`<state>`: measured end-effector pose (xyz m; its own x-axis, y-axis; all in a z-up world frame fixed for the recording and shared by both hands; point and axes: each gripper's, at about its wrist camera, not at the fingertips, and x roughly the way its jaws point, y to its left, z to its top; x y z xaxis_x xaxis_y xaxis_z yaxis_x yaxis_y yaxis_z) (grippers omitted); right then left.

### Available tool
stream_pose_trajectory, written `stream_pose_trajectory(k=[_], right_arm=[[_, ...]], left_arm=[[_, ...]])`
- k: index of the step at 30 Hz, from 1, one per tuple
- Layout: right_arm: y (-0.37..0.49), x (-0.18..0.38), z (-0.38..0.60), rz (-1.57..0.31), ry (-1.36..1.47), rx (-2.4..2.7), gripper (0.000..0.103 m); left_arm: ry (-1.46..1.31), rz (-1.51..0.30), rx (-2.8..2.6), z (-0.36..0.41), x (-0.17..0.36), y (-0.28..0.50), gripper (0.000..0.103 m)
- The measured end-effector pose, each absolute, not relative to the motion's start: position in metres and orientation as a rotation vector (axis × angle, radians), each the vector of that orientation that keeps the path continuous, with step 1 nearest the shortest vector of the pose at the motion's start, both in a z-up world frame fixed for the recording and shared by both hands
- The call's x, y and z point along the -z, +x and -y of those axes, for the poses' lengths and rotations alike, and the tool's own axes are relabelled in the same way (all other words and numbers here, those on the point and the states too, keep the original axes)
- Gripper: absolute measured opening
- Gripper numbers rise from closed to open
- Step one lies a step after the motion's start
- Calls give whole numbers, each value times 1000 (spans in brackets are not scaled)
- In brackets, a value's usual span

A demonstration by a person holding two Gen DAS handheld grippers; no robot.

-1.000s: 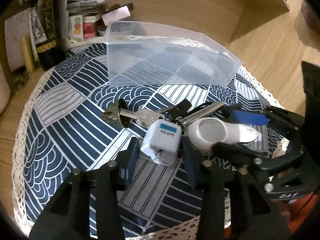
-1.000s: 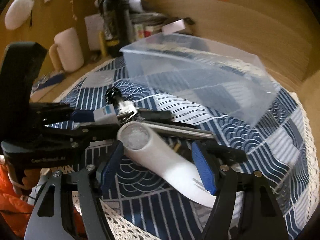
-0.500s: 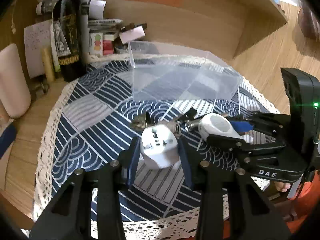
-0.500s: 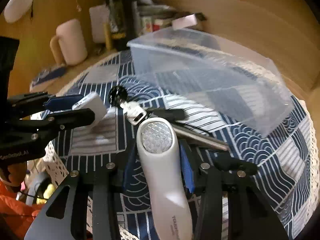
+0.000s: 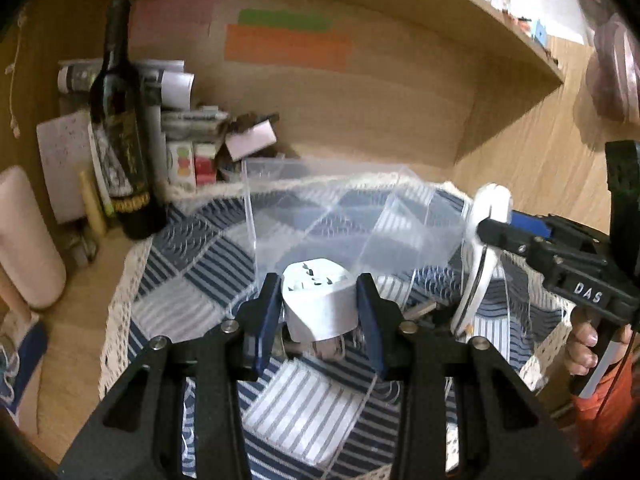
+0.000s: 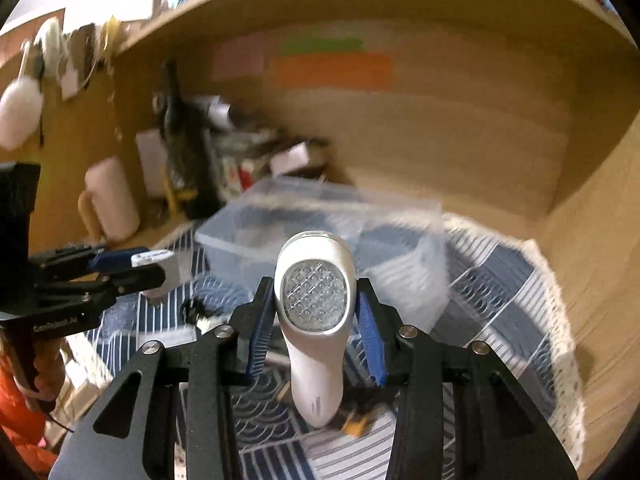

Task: Organize rigid objects
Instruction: 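Lower the adapter into the clear box with the left tool while the right tool drops the shaver in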

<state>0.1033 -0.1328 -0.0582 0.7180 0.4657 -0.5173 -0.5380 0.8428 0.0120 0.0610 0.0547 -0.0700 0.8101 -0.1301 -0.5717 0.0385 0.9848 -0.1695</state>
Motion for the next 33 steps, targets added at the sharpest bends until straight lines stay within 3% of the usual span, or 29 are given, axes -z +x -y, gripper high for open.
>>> stream_pose_trajectory(k=[13, 33], right_arm=[[147, 5, 138, -372, -146, -472, 37], [235, 84, 72, -655, -359, -578, 37]], left_arm=[[-138, -595, 73, -68, 37, 118, 38], [-38, -808, 74, -53, 93, 212, 38]])
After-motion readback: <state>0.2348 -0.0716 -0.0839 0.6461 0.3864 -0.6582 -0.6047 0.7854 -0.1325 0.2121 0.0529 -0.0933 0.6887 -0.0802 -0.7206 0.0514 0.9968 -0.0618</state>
